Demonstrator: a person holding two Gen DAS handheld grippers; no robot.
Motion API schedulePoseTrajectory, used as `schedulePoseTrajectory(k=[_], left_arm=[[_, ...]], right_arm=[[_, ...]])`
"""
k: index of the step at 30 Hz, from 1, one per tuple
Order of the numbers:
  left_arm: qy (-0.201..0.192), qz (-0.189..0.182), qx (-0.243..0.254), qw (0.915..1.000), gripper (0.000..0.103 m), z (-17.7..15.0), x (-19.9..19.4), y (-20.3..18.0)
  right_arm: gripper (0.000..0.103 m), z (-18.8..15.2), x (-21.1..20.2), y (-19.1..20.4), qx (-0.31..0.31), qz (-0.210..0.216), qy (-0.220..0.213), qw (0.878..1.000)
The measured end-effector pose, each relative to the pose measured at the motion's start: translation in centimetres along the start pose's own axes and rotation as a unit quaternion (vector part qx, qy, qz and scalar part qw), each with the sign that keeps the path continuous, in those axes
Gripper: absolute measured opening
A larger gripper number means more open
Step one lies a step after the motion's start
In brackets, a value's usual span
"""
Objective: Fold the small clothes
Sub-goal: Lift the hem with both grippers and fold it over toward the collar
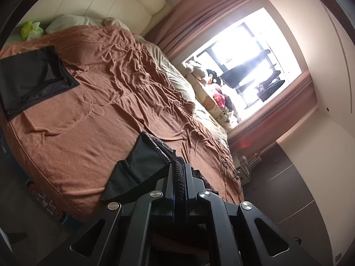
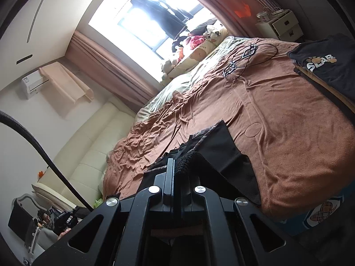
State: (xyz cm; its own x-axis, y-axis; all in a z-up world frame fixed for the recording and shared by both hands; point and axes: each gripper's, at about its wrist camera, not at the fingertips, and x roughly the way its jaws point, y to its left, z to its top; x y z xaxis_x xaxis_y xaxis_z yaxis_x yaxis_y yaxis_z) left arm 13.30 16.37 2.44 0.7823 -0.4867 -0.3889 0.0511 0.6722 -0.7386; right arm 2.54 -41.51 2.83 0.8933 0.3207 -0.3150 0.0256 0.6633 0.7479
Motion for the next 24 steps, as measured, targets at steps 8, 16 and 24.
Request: schedulePoseTrajectory(k=[8, 16, 24], left_arm=[[0.017, 0.015, -0.009, 0.9997, 0.005, 1.7, 5.3, 1.0], [0.049, 0.049, -0.021, 0.9974, 0.005, 3.0, 11.7, 2.8], [0.073, 0.086, -0.034, 0.993, 0.005, 4.3, 17.0, 5.2]], right_arm=[[0.0, 2.6, 4.7, -1.1, 0.021, -0.021, 0.022, 0.999], [0.0, 5.2, 10.4, -2.0, 0.041, -0.045, 0.051, 0.997], [0.0, 7.3, 16.7, -2.3, 0.042, -0.075, 0.094, 0.992]])
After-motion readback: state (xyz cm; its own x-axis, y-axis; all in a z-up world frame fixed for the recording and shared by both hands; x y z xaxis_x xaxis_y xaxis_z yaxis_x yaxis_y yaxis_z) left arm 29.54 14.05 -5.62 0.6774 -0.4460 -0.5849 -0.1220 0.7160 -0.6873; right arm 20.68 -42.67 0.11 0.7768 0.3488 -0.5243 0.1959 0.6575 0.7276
